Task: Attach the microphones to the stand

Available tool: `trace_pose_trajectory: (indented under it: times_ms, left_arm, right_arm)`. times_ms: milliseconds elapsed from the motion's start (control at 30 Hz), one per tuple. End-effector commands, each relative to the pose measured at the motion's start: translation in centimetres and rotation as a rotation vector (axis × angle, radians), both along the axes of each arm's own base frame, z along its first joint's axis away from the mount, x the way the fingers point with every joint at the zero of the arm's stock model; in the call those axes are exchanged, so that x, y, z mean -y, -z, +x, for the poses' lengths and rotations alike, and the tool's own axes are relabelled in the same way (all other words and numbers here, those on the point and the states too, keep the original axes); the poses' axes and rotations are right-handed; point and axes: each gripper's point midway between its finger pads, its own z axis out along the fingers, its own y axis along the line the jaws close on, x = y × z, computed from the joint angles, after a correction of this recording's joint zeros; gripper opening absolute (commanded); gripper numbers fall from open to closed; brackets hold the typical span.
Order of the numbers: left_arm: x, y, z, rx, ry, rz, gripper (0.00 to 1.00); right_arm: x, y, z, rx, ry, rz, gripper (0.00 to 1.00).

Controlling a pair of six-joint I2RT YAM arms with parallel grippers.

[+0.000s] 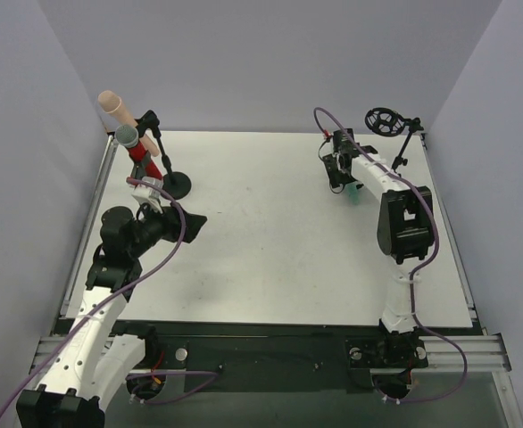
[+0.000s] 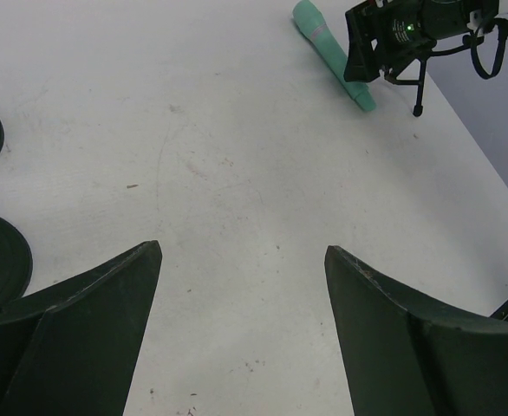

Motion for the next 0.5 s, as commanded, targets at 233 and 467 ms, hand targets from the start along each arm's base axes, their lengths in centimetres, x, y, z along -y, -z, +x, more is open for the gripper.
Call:
trace_pose_trajectory:
  times_ms: [233, 467]
  left_arm:
    - [0.3, -1.4, 0.5, 0.029, 0.029, -0.039, 0.87]
    - [0.5, -2.0, 0.8, 0.057, 0.035, -0.044, 0.87]
  right_arm:
    - [1.5, 1.8, 1.3, -0.081, 0.067, 0.034, 0.47]
    - [1.0, 3.0, 0.8, -0.152, 0.037, 0.043, 0.38]
